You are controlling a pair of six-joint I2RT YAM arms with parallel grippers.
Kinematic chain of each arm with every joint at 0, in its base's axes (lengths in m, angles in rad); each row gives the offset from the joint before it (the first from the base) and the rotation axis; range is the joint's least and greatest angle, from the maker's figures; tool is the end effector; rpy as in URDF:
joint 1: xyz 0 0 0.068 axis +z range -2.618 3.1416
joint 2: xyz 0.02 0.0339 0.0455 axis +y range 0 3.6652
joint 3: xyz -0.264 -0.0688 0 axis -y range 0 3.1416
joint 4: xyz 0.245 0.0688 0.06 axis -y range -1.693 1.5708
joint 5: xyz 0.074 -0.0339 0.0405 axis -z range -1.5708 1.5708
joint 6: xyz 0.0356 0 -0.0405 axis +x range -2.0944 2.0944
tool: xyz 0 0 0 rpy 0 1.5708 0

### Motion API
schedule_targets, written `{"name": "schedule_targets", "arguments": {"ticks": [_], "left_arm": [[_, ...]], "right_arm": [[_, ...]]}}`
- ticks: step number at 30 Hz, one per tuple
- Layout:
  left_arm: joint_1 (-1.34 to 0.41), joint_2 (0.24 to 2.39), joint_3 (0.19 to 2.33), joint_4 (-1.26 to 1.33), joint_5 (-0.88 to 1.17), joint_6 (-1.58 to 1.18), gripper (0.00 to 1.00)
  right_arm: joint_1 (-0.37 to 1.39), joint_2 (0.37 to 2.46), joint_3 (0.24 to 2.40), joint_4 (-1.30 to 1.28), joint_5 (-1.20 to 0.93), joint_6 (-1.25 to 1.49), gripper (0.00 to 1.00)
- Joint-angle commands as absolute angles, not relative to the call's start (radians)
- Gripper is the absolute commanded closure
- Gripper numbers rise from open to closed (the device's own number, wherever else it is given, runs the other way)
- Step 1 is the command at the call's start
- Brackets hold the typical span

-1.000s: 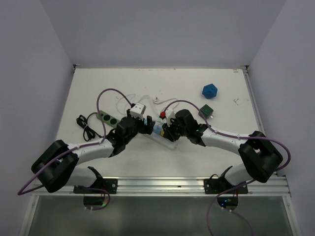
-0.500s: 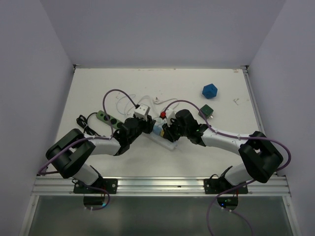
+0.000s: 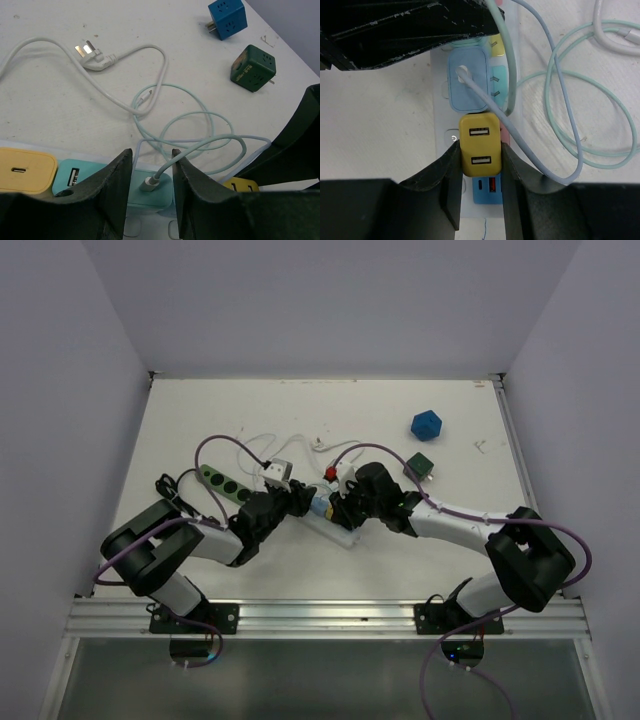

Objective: Pull the plug off the socket

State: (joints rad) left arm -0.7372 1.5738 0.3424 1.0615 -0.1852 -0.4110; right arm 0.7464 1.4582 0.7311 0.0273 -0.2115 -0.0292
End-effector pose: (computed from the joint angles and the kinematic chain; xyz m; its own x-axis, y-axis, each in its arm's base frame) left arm 0.2016 -0.1742 0.1480 -0.3251 -0.2353 -0.9160 0.4325 0.8243 -0.3652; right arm 0.2126 0.2068 0.1877 -0.4498 -0.4549 -0.7686 -0.7952 0.5957 0.1128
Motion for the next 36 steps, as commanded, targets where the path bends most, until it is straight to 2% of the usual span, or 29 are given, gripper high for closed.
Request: {"name": "schedule_targets", "arguments": {"ticks": [1, 8, 13, 28, 36], "left_arm": [[-0.738, 1.620, 0.311, 0.905, -0.219, -0.446, 0.57], [-0.738, 1.638, 0.350, 0.839, -0.203, -0.456, 0.64], [-0.744, 1.658, 0.368, 0.824, -0.196, -0.466, 0.59], [-0.753, 1.632, 0.374, 0.787, -0.206, -0.453, 0.58], [-0.753, 1.589, 0.367, 0.759, -0.225, -0.436, 0.52]], "right_arm": [[0.752, 1.433, 0.778, 0.011, -0.251, 0.025, 0.90], [0.752, 1.456, 0.805, 0.003, -0.276, 0.028, 0.88], [0.750, 1.440, 0.795, 0.003, -0.281, 0.029, 0.87], [0.752, 1.416, 0.795, -0.023, -0.276, 0.025, 0.85], [0.750, 1.422, 0.791, -0.021, -0.275, 0.029, 0.84]]}}
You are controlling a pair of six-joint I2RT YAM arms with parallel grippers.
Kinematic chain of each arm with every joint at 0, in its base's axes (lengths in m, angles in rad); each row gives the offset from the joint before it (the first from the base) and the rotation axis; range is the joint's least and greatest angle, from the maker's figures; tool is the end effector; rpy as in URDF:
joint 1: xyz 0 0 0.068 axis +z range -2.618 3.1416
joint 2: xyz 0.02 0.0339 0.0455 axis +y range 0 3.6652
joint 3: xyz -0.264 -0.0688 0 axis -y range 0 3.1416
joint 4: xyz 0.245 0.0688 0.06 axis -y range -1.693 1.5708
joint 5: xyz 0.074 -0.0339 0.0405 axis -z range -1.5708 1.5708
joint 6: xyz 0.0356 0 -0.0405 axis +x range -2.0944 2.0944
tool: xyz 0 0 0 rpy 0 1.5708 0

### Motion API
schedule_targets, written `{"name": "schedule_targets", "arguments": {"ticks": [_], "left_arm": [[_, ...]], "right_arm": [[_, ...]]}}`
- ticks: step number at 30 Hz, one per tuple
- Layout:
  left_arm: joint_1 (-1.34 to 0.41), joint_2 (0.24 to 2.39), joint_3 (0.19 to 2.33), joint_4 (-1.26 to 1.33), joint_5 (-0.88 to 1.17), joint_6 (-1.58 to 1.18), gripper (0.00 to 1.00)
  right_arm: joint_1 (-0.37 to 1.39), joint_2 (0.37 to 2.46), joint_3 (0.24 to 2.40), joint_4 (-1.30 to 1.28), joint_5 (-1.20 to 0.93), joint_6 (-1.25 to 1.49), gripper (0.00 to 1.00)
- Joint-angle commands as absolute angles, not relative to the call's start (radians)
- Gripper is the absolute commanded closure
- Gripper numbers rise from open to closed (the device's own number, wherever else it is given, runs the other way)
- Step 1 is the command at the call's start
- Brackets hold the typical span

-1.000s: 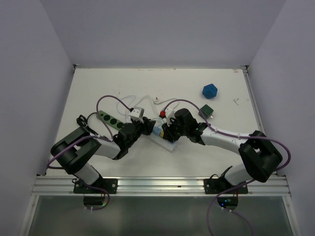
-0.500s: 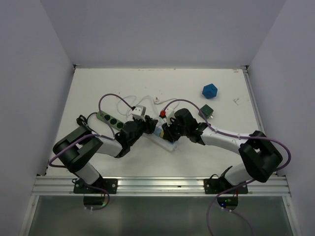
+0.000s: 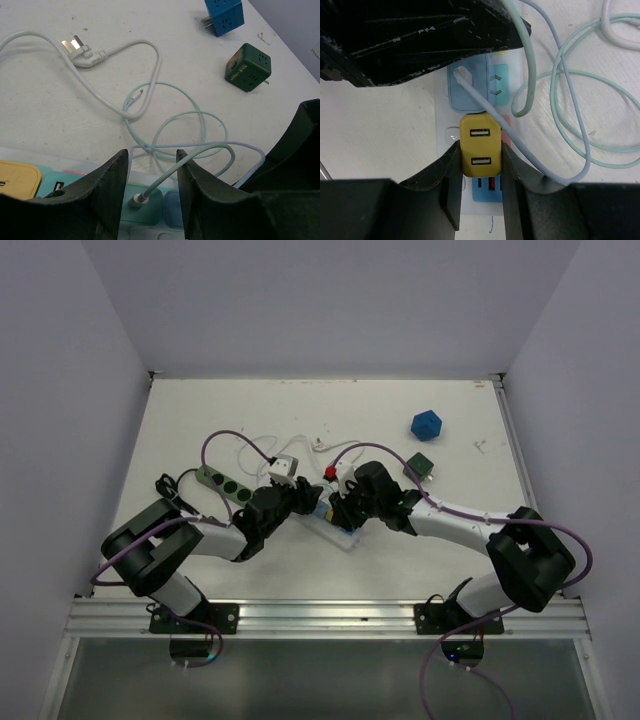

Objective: Pull the plug off the socket

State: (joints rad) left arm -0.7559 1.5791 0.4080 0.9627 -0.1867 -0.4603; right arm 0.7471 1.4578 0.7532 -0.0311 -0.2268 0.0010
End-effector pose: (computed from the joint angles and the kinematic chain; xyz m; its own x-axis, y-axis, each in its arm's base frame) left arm 0.2079 -0.1869 0.1526 -0.3756 -0.2458 -0.8936 0.4186 0.8152 -0.4002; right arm 0.2120 0.2072 0.1899 -0.4932 -0.4554 -0.7412 -0.7839 0.6021 0.1516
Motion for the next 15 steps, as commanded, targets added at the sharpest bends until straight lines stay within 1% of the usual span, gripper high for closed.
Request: {"name": "schedule_targets", "arguments": {"ticks": [1, 5, 10, 13, 15], "left_arm": [[-0.753, 1.586, 0.359, 0.758, -0.227, -0.433, 0.51], [-0.753, 1.592, 0.362, 0.753, -0.236, -0.423, 0.47], [-0.753, 1.588, 0.357, 0.752, -0.241, -0.426, 0.46], [-0.753, 1.580, 0.348, 0.750, -0.250, -0.436, 0.46], [-0.753, 1.583, 0.350, 0.742, -0.252, -0.439, 0.53]], "right_arm": [[0.752, 1.428, 0.799, -0.026, -0.275, 0.029, 0.84], [0.752, 1.417, 0.799, -0.031, -0.276, 0.029, 0.84], [0.753, 1.381, 0.792, -0.043, -0.276, 0.031, 0.83], [0.752, 1.376, 0.796, -0.040, -0.284, 0.044, 0.83], [0.752, 1.379, 0.802, -0.040, -0.287, 0.046, 0.83]]}}
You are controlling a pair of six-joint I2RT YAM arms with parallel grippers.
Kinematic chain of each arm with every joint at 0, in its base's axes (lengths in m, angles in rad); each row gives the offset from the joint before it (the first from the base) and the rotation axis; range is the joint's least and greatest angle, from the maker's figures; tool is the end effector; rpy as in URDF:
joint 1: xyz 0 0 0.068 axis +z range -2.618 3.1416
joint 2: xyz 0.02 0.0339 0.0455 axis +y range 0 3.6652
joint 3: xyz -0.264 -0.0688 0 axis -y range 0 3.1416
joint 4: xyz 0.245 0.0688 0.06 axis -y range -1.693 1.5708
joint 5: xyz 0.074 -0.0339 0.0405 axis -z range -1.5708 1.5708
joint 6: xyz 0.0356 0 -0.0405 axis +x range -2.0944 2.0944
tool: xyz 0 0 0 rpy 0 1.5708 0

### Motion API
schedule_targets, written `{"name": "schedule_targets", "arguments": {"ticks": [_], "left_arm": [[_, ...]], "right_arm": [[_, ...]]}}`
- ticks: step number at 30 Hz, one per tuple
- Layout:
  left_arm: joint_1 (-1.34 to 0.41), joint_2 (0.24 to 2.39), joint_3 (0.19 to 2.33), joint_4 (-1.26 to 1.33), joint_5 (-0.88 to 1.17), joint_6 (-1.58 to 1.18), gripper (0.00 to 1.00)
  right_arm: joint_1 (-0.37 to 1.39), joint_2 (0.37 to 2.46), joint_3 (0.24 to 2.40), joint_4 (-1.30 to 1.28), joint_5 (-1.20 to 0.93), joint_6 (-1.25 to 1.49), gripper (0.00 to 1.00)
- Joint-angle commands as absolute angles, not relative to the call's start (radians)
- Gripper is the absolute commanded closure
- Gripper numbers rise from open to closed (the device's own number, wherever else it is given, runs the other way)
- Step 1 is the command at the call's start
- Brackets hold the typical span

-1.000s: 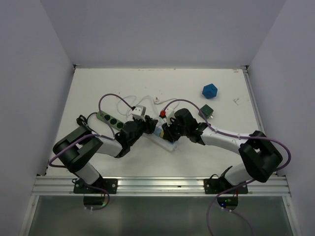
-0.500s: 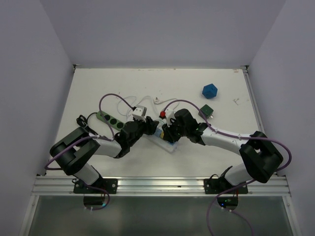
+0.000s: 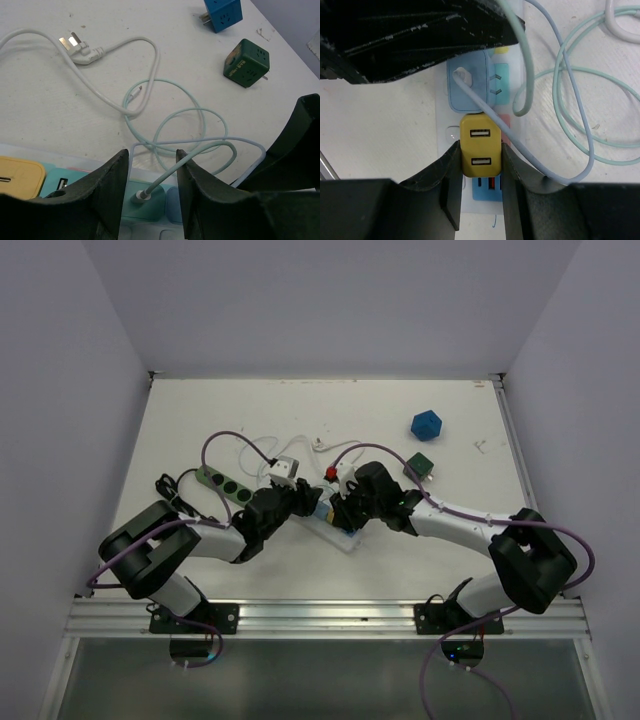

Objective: Pull the plug off the socket

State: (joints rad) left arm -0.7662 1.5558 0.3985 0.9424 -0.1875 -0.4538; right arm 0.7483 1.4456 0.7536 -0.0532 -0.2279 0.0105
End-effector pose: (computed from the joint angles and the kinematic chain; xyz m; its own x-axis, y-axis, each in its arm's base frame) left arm 0.2034 -0.1865 0.1540 -0.3792 -0.2328 -0.8955 0.4270 0.8146 -0.3926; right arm 0.2099 0.2058 0.1916 -0.5052 -0.4551 -0.7333 -0.7792 0.6057 0.1609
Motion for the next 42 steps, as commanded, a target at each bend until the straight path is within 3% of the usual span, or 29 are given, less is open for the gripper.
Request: {"name": "schedule_targets", "arguments": {"ticks": [1, 4, 16, 24, 31, 36, 42], "left_arm": [[-0.753, 1.582, 0.348, 0.742, -0.252, -0.440, 0.54], [-0.753, 1.574, 0.338, 0.741, -0.253, -0.445, 0.60], [-0.753, 1.569, 0.337, 0.730, -0.262, -0.454, 0.61], [-0.753, 1.591, 0.364, 0.695, -0.270, -0.460, 0.76], [-0.753, 1.612, 0.387, 0.664, -0.282, -0.468, 0.80], [-0.753, 1.631, 0.380, 0.696, -0.275, -0.483, 0.80], [-0.755, 1.675, 0.385, 0.716, -0.258, -0.502, 0.81]], "right_arm": [[0.752, 1.382, 0.805, -0.041, -0.288, 0.046, 0.84], [0.752, 1.381, 0.818, -0.054, -0.294, 0.048, 0.84], [0.810, 1.387, 0.857, -0.086, -0.181, 0.029, 0.86], [0.934, 1.430, 0.885, -0.104, 0.018, -0.071, 0.88], [0.910, 1.410, 0.905, -0.093, -0.084, -0.008, 0.85], [0.773, 1.381, 0.896, -0.089, -0.244, 0.090, 0.85], [0.767, 1.378, 0.899, -0.123, -0.247, 0.040, 0.86]]}}
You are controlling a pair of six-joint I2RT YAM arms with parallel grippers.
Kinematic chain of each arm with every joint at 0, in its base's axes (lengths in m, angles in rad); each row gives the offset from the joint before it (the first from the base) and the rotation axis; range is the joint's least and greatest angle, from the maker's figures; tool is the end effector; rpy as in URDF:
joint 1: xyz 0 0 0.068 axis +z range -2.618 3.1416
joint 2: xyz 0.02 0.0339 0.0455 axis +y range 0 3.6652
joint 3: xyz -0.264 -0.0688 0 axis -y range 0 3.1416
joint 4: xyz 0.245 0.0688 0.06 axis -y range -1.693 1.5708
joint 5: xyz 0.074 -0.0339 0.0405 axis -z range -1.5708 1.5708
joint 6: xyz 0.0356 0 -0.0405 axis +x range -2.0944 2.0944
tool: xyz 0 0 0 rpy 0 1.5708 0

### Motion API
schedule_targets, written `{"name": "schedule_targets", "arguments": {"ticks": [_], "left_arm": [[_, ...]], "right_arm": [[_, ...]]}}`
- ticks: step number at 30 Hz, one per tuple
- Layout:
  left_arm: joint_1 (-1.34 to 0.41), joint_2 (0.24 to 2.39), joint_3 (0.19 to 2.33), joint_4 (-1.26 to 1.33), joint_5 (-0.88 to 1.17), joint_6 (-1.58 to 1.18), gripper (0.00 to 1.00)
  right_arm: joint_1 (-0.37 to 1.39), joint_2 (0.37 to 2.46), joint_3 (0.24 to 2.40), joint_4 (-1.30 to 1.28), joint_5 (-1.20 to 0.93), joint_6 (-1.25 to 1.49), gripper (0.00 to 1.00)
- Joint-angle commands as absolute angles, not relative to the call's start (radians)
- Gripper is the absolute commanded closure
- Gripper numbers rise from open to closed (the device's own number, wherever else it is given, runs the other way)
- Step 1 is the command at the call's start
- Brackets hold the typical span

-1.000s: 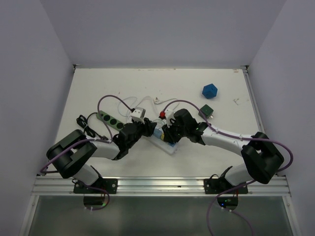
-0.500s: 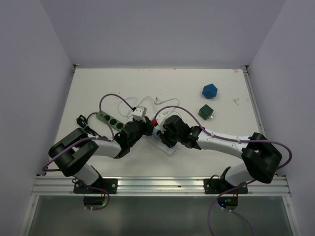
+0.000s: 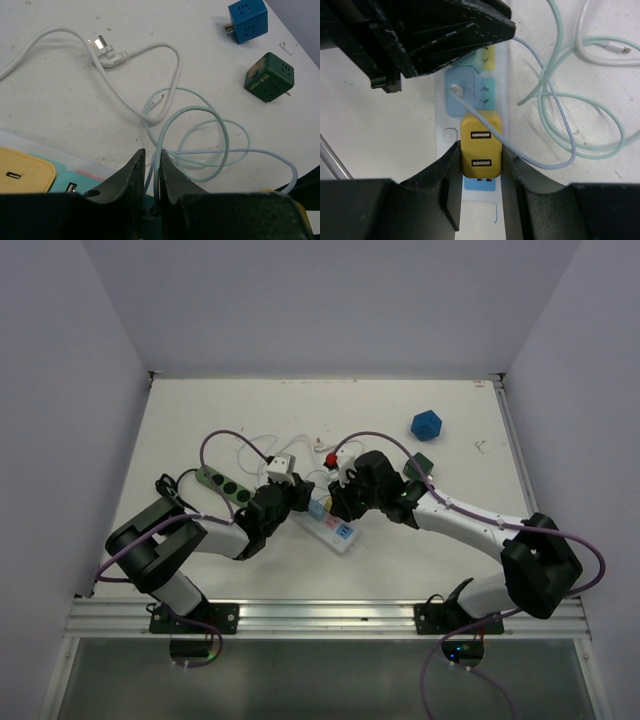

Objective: Pull the plug off the socket

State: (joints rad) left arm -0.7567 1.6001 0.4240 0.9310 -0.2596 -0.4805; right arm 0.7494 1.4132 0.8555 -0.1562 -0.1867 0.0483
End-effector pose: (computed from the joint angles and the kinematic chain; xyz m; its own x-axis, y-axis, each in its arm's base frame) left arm 0.2117 -0.1873 0.1480 -0.3795 -0.2561 -0.8891 0.3463 0.8518 -0.3932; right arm 0.2155 0.2096 0.2241 -0.5161 -0.4154 -0.7491 -0.7480 0.6446 0.1579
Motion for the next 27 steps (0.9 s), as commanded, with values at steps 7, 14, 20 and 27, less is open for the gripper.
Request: {"name": "schedule_targets", "arguments": {"ticks": [7, 14, 20, 27], "left_arm": [[-0.755, 1.643, 0.390, 0.694, -0.258, -0.489, 0.72], [-0.750, 1.583, 0.454, 0.592, -0.270, -0.457, 0.54], [-0.738, 1.522, 0.569, 0.465, -0.267, -0.428, 0.37], [-0.730, 1.470, 0.667, 0.328, -0.253, -0.400, 0.23]], "right_arm": [[0.779, 1.289, 0.871, -0.167, -0.137, 0.060, 0.84], [0.732, 1.154, 0.793, -0.216, -0.030, 0.133, 0.82], [0.605, 1.060, 0.695, -0.232, 0.075, 0.233, 0.79], [0.367, 1.037, 0.592, -0.111, 0.048, 0.457, 0.79]]}}
